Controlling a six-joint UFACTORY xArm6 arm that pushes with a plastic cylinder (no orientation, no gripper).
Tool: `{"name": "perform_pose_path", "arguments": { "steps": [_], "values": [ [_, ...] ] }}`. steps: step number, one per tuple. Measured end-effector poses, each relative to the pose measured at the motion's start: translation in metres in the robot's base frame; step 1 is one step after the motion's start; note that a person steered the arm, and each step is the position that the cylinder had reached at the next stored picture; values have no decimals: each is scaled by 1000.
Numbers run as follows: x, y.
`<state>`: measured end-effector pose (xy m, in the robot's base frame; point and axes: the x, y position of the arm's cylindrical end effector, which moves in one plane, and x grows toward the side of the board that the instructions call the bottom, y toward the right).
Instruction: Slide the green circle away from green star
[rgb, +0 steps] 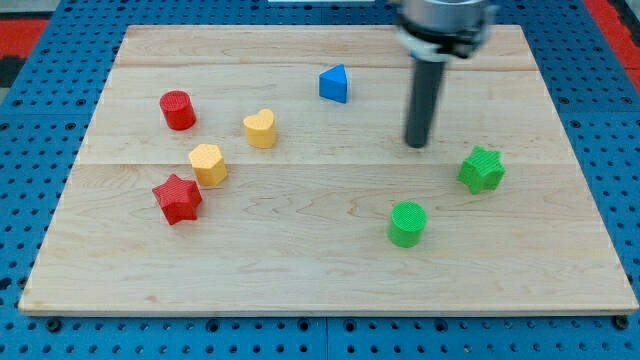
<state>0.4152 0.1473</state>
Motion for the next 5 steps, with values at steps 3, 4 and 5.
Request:
{"name": "perform_pose_path", "arguments": {
  "steps": [3,4,5],
  "values": [
    [71,90],
    [85,109],
    [115,100]
  ]
}}
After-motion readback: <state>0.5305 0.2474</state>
